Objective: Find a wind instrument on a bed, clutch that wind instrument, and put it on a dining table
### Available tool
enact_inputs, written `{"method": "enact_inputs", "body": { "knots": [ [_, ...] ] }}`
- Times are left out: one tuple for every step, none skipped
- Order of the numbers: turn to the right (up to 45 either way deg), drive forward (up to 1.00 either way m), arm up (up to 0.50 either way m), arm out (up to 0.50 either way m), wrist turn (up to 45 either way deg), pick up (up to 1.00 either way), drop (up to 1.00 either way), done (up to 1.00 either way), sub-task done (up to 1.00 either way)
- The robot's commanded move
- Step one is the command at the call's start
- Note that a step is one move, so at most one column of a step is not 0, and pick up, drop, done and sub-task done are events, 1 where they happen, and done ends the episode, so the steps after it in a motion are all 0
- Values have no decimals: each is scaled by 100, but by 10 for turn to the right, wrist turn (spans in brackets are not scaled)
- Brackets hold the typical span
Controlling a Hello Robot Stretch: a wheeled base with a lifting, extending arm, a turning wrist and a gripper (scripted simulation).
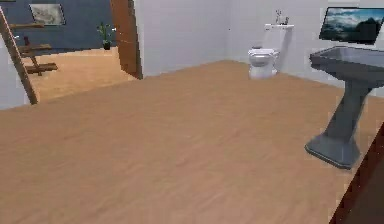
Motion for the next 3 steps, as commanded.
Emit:
{"method": "enact_inputs", "body": {
  "knots": [
    [450,0,0,0,0,0,0,0,0],
    [60,0,0,0,0,0,0,0,0],
    [0,5,0,0,0,0,0,0,0]
  ]
}}
